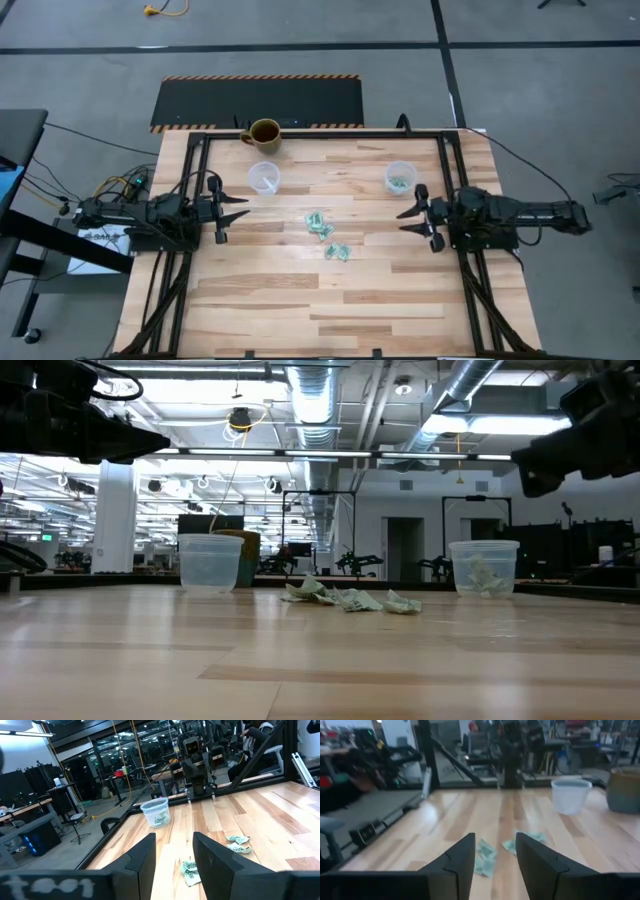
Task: Pick and place items into bin
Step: Put the stevia packet into the left transparent bin
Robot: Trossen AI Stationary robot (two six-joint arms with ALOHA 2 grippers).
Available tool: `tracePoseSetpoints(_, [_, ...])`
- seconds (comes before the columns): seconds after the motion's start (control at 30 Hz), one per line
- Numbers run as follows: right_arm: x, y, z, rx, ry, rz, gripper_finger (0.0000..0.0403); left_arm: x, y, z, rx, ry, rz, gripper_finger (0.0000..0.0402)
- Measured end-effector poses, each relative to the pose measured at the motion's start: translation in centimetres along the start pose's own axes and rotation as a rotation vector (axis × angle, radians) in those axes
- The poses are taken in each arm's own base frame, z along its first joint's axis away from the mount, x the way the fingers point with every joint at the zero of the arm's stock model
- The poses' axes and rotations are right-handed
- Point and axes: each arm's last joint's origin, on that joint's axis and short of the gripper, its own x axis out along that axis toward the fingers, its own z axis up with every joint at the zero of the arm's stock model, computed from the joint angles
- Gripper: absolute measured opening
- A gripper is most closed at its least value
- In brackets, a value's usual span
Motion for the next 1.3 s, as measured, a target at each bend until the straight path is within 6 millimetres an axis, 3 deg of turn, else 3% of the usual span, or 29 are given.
tracePoseSetpoints(0.13, [-0.5,0.2,0.6,-0.020,-0.071,0.012,0.0133,0.0,0.0,0.0,-0.027,-0.001,0.003,0.0121])
tracePoseSetpoints(0.37, [-0.8,0.4,0.7,-0.063,-0.095,0.022,0.0133,0.0,0.1,0.5,-0.232,-0.054,-0.008,0.0121])
tracePoseSetpoints(0.73, [-0.7,0.3,0.5,-0.060,-0.073,0.022,0.0137,-0.1,0.0,1.0,-0.255,-0.115,-0.073,0.0121])
tracePoseSetpoints(0.97, [-0.7,0.4,0.5,-0.061,-0.073,0.022,0.0135,0.0,0.3,2.5,-0.527,-0.253,-0.106,0.0121])
tracePoseSetpoints(1.17, [-0.7,0.3,0.5,-0.061,-0.073,0.022,0.0138,2.7,-1.3,2.2,-0.630,-0.161,-0.159,0.0121])
tracePoseSetpoints(1.3, [-0.7,0.4,0.6,-0.061,-0.074,0.022,0.0138,6.4,-3.0,3.0,-0.571,-0.072,-0.172,0.0121])
